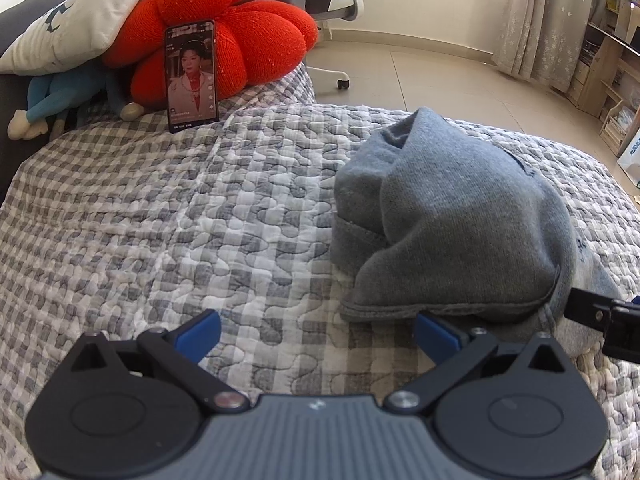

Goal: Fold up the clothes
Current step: 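Close the right gripper on the printed sweatshirt fabric while the left gripper closes on its hem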

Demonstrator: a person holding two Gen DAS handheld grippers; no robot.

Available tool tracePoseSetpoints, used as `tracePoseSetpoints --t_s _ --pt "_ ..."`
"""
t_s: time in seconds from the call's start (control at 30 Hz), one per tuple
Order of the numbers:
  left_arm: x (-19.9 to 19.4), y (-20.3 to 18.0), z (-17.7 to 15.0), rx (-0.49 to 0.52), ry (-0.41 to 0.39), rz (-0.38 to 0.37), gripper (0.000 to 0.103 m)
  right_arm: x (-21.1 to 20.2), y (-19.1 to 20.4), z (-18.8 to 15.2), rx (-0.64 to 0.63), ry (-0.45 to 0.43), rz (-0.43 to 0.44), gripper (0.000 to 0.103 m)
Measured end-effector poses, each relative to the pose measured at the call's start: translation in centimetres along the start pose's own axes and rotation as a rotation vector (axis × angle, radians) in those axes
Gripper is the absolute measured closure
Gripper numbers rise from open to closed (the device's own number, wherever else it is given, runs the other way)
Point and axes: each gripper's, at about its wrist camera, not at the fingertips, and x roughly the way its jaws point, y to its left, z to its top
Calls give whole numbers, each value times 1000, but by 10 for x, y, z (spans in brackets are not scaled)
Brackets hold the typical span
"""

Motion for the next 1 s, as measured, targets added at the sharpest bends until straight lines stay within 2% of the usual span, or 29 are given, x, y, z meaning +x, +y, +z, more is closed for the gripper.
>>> tracePoseSetpoints --t_s 0.23,0.43,0.6,0.67,1.0 --pt "4 11 3 -74 21 -144 0 3 -5 4 49 10 73 0" --pt "14 14 4 -86 47 -203 1 11 -8 14 92 18 177 0" --pt "32 13 5 -43 71 -186 1 32 -10 7 102 88 218 0" --pt "39 11 3 -24 82 -174 1 35 -7 4 71 83 209 0" --pt "50 -2 -11 103 11 -118 0 42 -7 -1 11 51 205 0"
